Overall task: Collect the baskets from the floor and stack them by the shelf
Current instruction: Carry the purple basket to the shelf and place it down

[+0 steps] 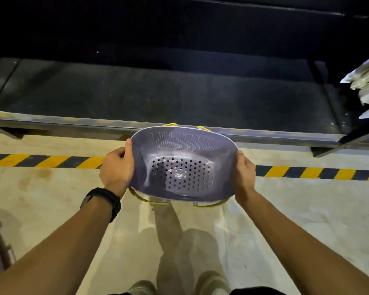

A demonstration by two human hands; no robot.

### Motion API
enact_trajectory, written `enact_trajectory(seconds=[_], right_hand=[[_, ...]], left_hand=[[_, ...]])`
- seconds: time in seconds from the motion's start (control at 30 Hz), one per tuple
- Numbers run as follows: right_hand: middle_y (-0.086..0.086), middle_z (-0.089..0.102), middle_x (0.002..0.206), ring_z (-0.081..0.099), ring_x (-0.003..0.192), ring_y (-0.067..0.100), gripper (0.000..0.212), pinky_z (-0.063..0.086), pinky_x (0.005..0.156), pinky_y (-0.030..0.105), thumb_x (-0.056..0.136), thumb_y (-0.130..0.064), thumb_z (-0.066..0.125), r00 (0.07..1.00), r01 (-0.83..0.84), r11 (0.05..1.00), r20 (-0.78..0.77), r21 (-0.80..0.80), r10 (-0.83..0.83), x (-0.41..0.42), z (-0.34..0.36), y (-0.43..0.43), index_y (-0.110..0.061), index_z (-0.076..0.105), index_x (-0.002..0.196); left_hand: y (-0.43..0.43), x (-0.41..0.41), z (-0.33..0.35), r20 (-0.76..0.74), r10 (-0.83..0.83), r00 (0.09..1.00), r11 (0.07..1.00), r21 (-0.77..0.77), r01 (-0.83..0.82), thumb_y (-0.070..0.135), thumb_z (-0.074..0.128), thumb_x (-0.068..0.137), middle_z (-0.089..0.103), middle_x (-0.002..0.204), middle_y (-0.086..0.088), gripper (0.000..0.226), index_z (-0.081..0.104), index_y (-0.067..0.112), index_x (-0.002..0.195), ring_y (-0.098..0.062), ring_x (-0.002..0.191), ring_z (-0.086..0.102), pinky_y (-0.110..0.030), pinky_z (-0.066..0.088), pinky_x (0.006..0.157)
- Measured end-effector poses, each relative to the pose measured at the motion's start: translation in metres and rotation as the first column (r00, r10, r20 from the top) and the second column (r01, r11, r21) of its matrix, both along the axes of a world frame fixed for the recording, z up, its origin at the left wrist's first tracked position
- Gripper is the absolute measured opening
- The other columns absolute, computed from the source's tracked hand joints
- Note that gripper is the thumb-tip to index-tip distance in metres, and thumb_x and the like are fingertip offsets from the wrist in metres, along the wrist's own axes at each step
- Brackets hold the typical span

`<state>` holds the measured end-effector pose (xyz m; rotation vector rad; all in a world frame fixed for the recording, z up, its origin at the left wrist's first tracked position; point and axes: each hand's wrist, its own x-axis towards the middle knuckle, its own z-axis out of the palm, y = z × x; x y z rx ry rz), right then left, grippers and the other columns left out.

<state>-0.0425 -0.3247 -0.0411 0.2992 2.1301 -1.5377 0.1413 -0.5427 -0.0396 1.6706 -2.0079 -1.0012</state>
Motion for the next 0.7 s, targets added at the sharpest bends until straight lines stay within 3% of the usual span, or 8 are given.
enact_trajectory(seconds=[0.17, 0.37, 0.53, 0.7], right_hand=[[0.007, 0.071, 0.111, 0.065, 0.105, 0.031, 0.038, 0.053, 0.099, 0.05, 0.102, -0.042, 0.044, 1.0, 0.009, 1.0, -0.009, 0.009, -0.009, -0.005, -0.012, -0.008, -0.014, 0.067, 0.112], [0.006, 0.071, 0.105, 0.065, 0.105, 0.031, 0.036, 0.055, 0.095, 0.047, 0.103, -0.042, 0.041, 0.999, -0.044, 0.999, -0.006, 0.005, 0.044, -0.009, -0.019, -0.012, -0.018, 0.067, 0.102], [0.006, 0.06, 0.134, 0.057, 0.121, 0.028, 0.045, 0.047, 0.107, 0.048, 0.105, -0.044, 0.034, 0.996, -0.087, 0.991, 0.009, 0.098, 0.087, -0.015, -0.02, -0.019, -0.017, 0.057, 0.132], [0.006, 0.057, 0.138, 0.054, 0.124, 0.028, 0.048, 0.045, 0.109, 0.046, 0.105, -0.047, 0.029, 0.991, -0.128, 0.98, 0.044, 0.154, 0.123, -0.016, -0.019, -0.02, -0.019, 0.053, 0.136]], left_hand=[[-0.003, -0.004, -0.006, 0.018, -0.002, 1.0, 0.999, -0.037, 0.003, 0.053, 0.038, 0.103, 0.049, 0.056, 0.003, 0.055, 0.052, 0.022, 0.06, -0.013, 0.055, 0.044, -0.027, 0.026, 0.051], [-0.01, -0.003, -0.021, 0.039, -0.011, 0.999, 0.999, -0.034, 0.012, 0.054, 0.035, 0.102, 0.056, 0.065, -0.003, 0.055, 0.062, 0.016, 0.073, -0.012, 0.058, 0.046, -0.026, 0.029, 0.052], [-0.015, -0.005, -0.027, 0.05, -0.022, 0.998, 0.999, -0.022, 0.023, 0.057, 0.033, 0.102, 0.063, 0.074, -0.006, 0.057, 0.065, 0.017, 0.077, -0.02, 0.066, 0.053, -0.031, 0.037, 0.06], [-0.016, -0.009, -0.025, 0.085, -0.028, 0.996, 0.999, -0.018, 0.03, 0.055, 0.033, 0.103, 0.062, 0.072, -0.008, 0.057, 0.064, 0.017, 0.074, -0.02, 0.064, 0.051, -0.032, 0.037, 0.063]])
